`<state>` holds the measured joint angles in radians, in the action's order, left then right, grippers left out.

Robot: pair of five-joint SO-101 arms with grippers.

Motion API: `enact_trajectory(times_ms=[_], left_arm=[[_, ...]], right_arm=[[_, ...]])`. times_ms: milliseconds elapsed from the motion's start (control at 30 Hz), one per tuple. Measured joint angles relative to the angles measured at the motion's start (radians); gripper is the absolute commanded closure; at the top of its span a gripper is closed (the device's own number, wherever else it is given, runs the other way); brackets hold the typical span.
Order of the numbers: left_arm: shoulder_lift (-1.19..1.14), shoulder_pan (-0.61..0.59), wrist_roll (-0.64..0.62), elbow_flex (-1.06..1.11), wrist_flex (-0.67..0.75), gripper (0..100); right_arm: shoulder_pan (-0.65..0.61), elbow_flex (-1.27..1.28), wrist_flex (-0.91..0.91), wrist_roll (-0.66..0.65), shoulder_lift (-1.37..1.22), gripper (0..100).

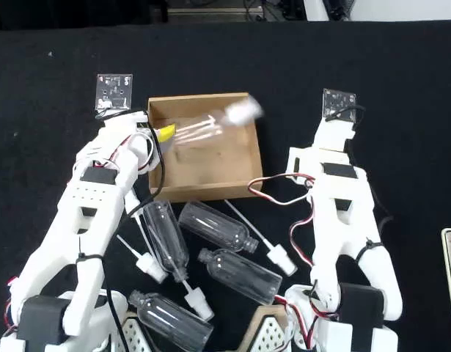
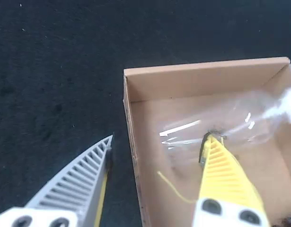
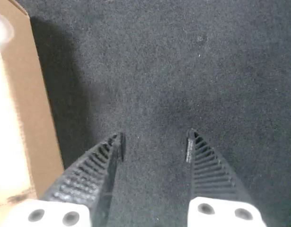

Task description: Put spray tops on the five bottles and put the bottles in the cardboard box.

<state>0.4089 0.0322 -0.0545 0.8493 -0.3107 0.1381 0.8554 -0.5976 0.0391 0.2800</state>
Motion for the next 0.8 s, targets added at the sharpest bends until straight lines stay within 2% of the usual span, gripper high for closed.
enact_trajectory(times_ms=[233, 333, 567, 800], left_arm=[[0.005, -0.037, 0.002, 0.000, -0.026, 73], [0.006, -0.032, 0.002, -0.038, -0.130, 73], [-0.087, -0.032, 0.014, -0.350, -0.476, 73], [-0.334, -0.046, 0.150, -0.446, -0.575, 74]], right_arm=[[0.000, 0.000, 0.000, 0.000, 0.000, 81.5], [0.000, 0.000, 0.000, 0.000, 0.000, 81.5], [0.000, 0.000, 0.000, 0.000, 0.000, 81.5], [0.000, 0.000, 0.000, 0.000, 0.000, 81.5]])
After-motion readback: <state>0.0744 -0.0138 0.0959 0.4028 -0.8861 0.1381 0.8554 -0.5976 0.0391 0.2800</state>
